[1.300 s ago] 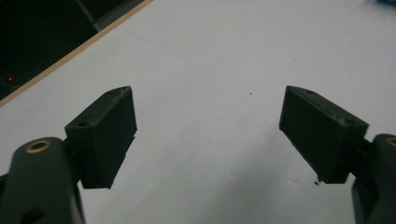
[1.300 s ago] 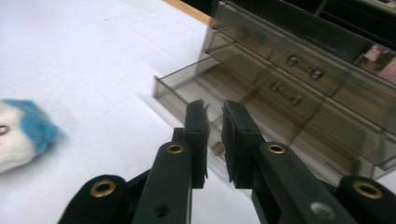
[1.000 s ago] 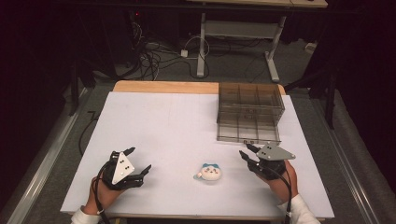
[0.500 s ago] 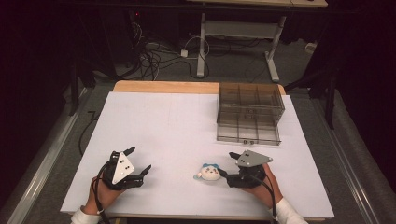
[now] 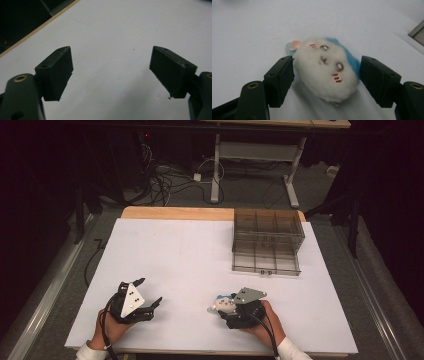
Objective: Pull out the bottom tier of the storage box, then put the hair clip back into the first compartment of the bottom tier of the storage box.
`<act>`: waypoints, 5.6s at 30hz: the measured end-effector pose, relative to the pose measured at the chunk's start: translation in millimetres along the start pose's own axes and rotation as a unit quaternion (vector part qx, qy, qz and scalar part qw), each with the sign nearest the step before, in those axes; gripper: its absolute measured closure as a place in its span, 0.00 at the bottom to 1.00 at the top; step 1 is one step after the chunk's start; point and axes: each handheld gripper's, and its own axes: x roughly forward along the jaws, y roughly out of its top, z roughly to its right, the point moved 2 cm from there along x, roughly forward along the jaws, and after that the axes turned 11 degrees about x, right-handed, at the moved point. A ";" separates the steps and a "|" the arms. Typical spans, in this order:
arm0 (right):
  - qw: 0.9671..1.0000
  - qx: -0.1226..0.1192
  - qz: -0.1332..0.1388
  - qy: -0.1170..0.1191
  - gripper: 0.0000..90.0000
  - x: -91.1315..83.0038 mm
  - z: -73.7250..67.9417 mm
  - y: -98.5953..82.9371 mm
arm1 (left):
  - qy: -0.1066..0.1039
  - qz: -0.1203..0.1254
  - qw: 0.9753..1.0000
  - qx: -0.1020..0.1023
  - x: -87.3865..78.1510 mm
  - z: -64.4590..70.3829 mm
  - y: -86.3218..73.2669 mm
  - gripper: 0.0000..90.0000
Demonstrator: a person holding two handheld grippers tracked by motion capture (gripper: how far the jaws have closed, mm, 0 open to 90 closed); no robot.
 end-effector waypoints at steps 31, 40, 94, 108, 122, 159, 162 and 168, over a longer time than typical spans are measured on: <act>0.998 -0.053 0.035 -0.017 0.46 -10.0 12.6 1.0 | 0.001 -0.002 1.000 -0.005 -0.3 -1.3 -3.7 0.20; 0.997 -0.062 0.049 -0.026 0.47 -17.2 17.5 7.1 | 0.004 -0.004 1.000 -0.009 -3.1 -1.8 -6.7 0.20; 0.976 -0.115 0.027 -0.185 0.47 -24.8 132.0 54.3 | -0.008 -0.011 1.000 0.000 4.0 2.4 -3.2 0.20; 0.973 -0.130 -0.011 -0.190 0.46 -3.1 137.8 61.7 | -0.011 -0.014 1.000 -0.004 5.4 2.7 -4.7 0.20; 0.979 -0.142 -0.022 -0.143 0.45 6.0 131.4 71.3 | -0.015 -0.018 1.000 0.001 6.0 3.7 -5.1 0.20; 0.987 0.013 0.029 -0.155 0.97 4.7 151.7 60.7 | -0.016 -0.021 1.000 0.006 6.3 4.5 -5.3 0.20; 0.987 0.015 0.032 -0.157 0.98 7.3 152.4 61.6 | -0.017 -0.021 1.000 0.006 6.5 4.9 -5.1 0.20; 0.985 0.002 0.029 -0.171 0.98 14.6 151.2 63.4 | -0.016 -0.021 1.000 0.007 6.5 4.9 -5.1 0.20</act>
